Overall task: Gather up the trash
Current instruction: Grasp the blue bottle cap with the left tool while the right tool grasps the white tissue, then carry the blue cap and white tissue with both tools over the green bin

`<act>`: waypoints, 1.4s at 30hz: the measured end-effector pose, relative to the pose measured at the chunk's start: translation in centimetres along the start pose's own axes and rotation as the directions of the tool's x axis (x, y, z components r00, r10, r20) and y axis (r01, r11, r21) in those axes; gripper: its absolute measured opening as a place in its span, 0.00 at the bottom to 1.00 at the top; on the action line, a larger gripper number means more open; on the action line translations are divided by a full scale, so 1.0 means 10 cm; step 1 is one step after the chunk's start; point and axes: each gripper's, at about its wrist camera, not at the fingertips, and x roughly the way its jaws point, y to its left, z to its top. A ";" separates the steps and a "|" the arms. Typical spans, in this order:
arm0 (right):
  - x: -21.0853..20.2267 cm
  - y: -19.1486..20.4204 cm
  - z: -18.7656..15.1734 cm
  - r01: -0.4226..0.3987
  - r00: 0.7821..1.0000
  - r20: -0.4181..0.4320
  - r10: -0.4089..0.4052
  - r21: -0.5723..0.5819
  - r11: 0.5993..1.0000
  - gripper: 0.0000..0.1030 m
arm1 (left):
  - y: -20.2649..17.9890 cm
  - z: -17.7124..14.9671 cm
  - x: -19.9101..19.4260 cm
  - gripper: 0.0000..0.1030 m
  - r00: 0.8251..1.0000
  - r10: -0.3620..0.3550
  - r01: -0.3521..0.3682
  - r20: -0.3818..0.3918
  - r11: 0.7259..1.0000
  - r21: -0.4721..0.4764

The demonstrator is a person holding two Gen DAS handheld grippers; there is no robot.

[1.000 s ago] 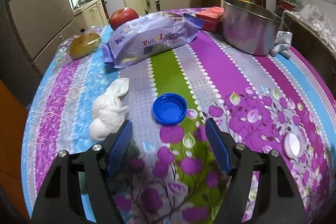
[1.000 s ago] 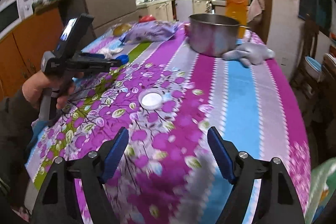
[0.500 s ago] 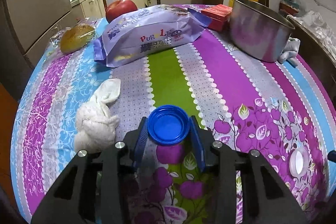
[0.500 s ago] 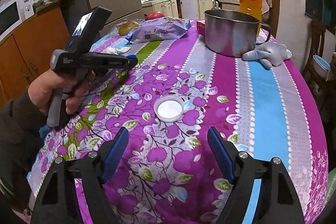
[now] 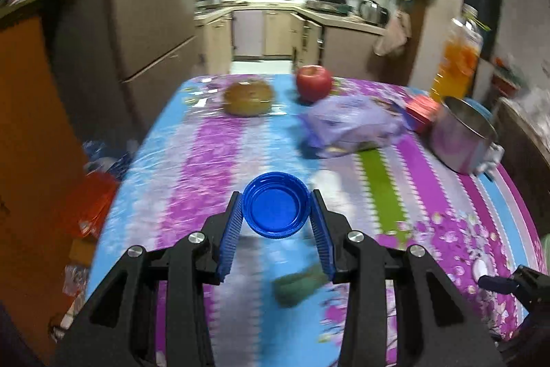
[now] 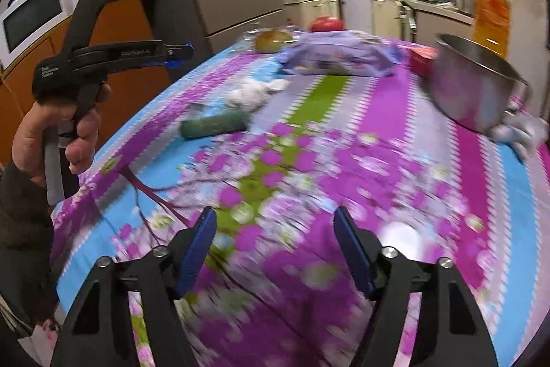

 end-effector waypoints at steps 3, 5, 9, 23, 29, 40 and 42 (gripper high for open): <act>0.20 0.15 0.14 -0.042 0.999 -0.019 0.041 -0.037 0.998 0.52 | 0.17 -0.04 0.01 0.37 1.000 0.007 -0.007 -0.008 1.000 -0.024; 0.37 0.17 0.30 -0.064 0.998 -0.031 0.063 -0.026 0.998 0.49 | 0.26 -0.06 0.03 0.37 1.000 0.006 -0.007 -0.014 0.999 -0.046; 0.66 0.14 0.66 -0.085 0.996 -0.037 0.087 0.051 0.995 0.49 | 0.40 -0.09 0.07 0.37 1.000 -0.007 0.006 -0.013 0.996 -0.092; 1.56 0.28 1.31 0.036 0.992 -0.126 -0.020 0.122 0.992 0.44 | 0.41 -0.18 0.23 0.37 0.999 -0.031 0.029 -0.020 0.992 -0.119; 1.41 0.29 1.29 0.037 0.998 -0.046 -0.034 0.084 0.996 0.35 | 0.32 -0.21 0.25 0.37 1.000 -0.013 0.012 -0.014 0.995 -0.100; 0.46 0.36 0.95 0.132 0.978 0.159 -0.133 0.015 0.991 0.35 | -0.01 -0.27 -0.10 0.37 0.998 0.014 -0.012 0.056 0.999 -0.047; 0.23 0.36 0.84 0.157 0.968 0.196 -0.156 0.013 0.988 0.35 | -0.07 -0.31 -0.19 0.37 0.998 0.009 -0.007 0.068 0.999 -0.042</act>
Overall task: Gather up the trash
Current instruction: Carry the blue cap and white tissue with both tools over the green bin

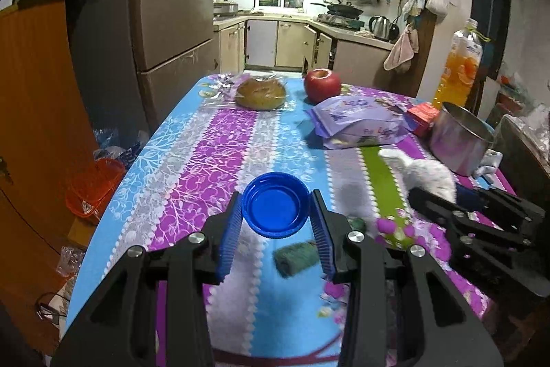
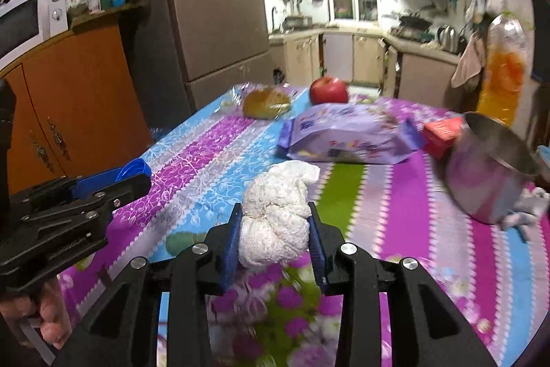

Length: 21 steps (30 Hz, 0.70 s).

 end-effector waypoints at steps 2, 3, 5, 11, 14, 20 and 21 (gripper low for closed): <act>-0.22 -0.03 -0.06 0.023 0.999 0.032 -0.023 -0.003 1.000 0.35 | -0.06 -0.04 -0.09 0.37 1.000 -0.004 0.004 0.011 1.000 0.004; -0.34 -0.06 -0.10 0.035 0.998 0.046 -0.035 0.001 0.999 0.35 | -0.10 -0.07 -0.15 0.37 1.000 -0.005 0.005 0.018 1.000 0.006; -0.54 -0.10 -0.18 0.055 0.996 0.069 -0.056 0.008 0.998 0.35 | -0.18 -0.11 -0.25 0.37 0.999 -0.012 0.011 0.033 1.000 0.012; -1.18 -0.21 -0.46 0.138 0.982 0.125 -0.140 0.022 0.990 0.35 | -0.55 -0.20 -0.49 0.37 0.997 -0.051 0.047 0.062 0.997 0.061; -1.43 -0.28 -0.56 0.170 0.975 0.137 -0.174 0.038 0.985 0.35 | -0.79 -0.23 -0.59 0.37 0.994 -0.079 0.072 0.075 0.993 0.096; -1.96 -0.47 -0.72 0.241 0.955 0.161 -0.250 0.073 0.968 0.35 | -1.23 -0.29 -0.74 0.37 0.986 -0.144 0.132 0.078 0.980 0.147; -2.07 -0.52 -0.75 0.253 0.950 0.166 -0.263 0.083 0.964 0.35 | -1.32 -0.31 -0.77 0.37 0.984 -0.157 0.143 0.079 0.977 0.159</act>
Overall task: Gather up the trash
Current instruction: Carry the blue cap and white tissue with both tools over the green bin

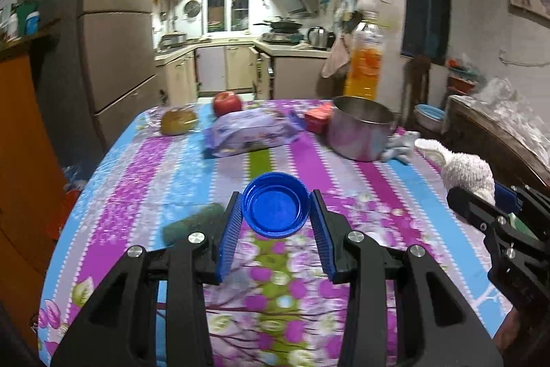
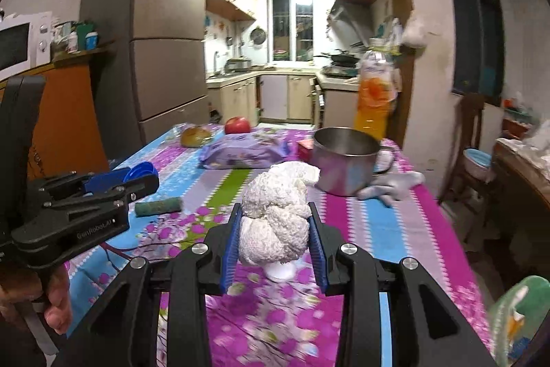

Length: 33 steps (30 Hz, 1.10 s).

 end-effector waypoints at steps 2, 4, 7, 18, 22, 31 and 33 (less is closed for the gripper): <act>-0.11 -0.09 0.00 0.020 1.000 0.008 -0.020 0.009 1.000 0.35 | -0.16 0.00 -0.02 0.37 1.000 -0.020 0.020 0.003 1.000 0.017; -0.23 -0.20 -0.02 0.040 0.999 0.014 -0.041 0.018 0.999 0.35 | -0.30 0.00 -0.06 0.37 0.999 -0.038 0.038 0.008 0.999 0.032; -0.42 -0.39 -0.07 0.071 0.997 0.021 -0.072 0.034 0.997 0.36 | -0.51 0.00 -0.12 0.37 0.998 -0.062 0.061 0.015 0.997 0.053; -1.03 -1.07 -0.28 0.164 0.985 0.035 -0.169 0.103 0.981 0.36 | -1.27 0.00 -0.26 0.37 0.988 -0.150 0.146 0.024 0.981 0.125; -1.24 -1.35 -0.39 0.204 0.977 0.028 -0.210 0.129 0.970 0.36 | -1.55 0.02 -0.30 0.37 0.982 -0.186 0.180 0.026 0.972 0.151; -1.73 -1.99 -0.60 0.319 0.945 0.013 -0.327 0.184 0.930 0.36 | -2.29 0.01 -0.35 0.37 0.955 -0.297 0.289 0.005 0.933 0.216; -1.83 -2.16 -0.66 0.346 0.936 0.001 -0.353 0.197 0.917 0.36 | -2.47 -0.01 -0.34 0.37 0.947 -0.321 0.314 -0.005 0.921 0.229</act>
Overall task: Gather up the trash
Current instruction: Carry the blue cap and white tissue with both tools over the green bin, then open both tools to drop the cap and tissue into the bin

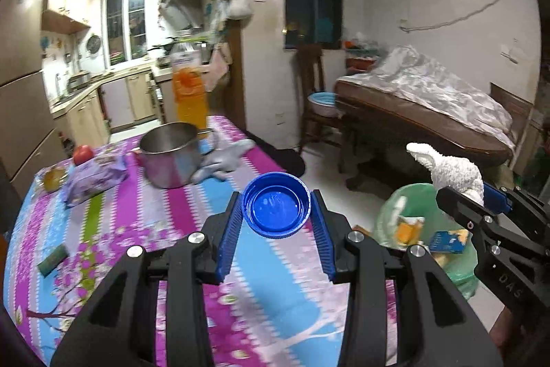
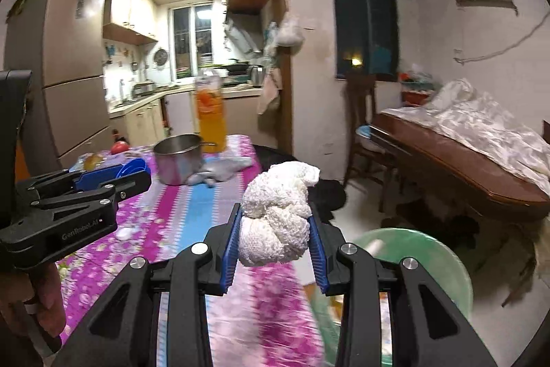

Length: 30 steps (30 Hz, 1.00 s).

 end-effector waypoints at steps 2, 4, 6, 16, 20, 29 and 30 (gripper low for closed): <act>-0.04 -0.18 -0.03 0.030 1.000 -0.004 -0.030 0.011 0.999 0.36 | -0.16 0.02 0.05 0.37 1.000 -0.025 0.025 -0.003 1.000 0.012; -0.07 -0.36 -0.06 0.052 0.999 -0.013 -0.051 0.022 0.998 0.36 | -0.34 0.04 0.10 0.37 0.999 -0.052 0.052 -0.005 0.998 0.029; -0.09 -0.51 -0.08 0.077 0.997 -0.024 -0.077 0.032 0.996 0.36 | -0.51 0.06 0.16 0.37 0.997 -0.077 0.077 -0.009 0.996 0.044; -0.01 -1.43 -0.20 0.165 0.978 -0.140 -0.151 0.091 0.982 0.36 | -1.31 0.09 0.58 0.37 0.977 -0.195 0.204 -0.088 0.972 0.116; 0.23 -1.74 -0.25 0.158 0.960 -0.254 -0.122 0.131 0.979 0.36 | -1.56 0.06 0.87 0.37 0.958 -0.225 0.249 -0.176 0.960 0.130; 0.72 -2.23 -0.50 0.145 0.903 -0.426 -0.049 0.196 0.970 0.36 | -1.86 -0.17 1.38 0.37 0.910 -0.239 0.294 -0.340 0.948 0.121; 0.77 -2.24 -0.53 0.141 0.898 -0.438 -0.039 0.203 0.969 0.36 | -1.87 -0.18 1.41 0.37 0.907 -0.237 0.294 -0.348 0.948 0.120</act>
